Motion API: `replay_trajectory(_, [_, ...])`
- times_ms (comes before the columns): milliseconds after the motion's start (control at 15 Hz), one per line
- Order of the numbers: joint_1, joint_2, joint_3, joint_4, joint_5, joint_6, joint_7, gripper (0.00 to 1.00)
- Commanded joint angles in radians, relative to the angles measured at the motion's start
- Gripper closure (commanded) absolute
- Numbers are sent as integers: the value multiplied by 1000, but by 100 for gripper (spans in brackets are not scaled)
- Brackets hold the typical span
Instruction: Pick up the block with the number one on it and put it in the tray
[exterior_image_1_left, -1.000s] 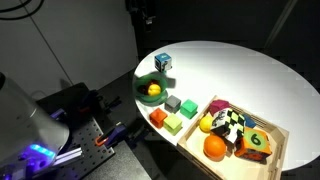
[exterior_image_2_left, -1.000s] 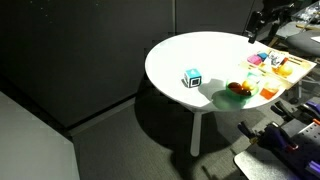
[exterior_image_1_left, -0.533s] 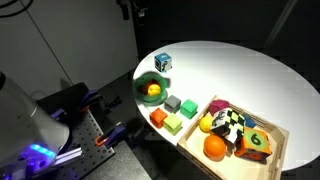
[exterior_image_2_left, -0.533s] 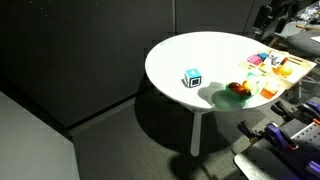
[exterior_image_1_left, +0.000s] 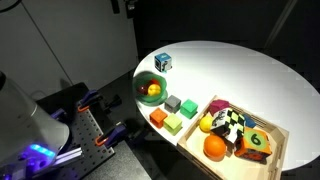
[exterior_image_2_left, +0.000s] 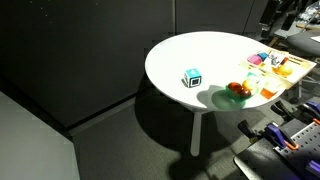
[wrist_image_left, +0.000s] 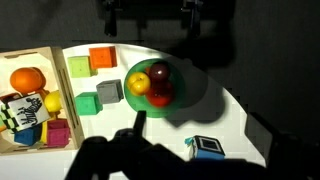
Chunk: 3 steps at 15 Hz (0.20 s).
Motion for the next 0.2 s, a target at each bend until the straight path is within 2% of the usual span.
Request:
replay_trajectory(0, [-7, -7, 7, -1, 6, 0, -3, 0])
replay_trajectory(133, [-6, -17, 8, -7, 6, 1, -3, 0])
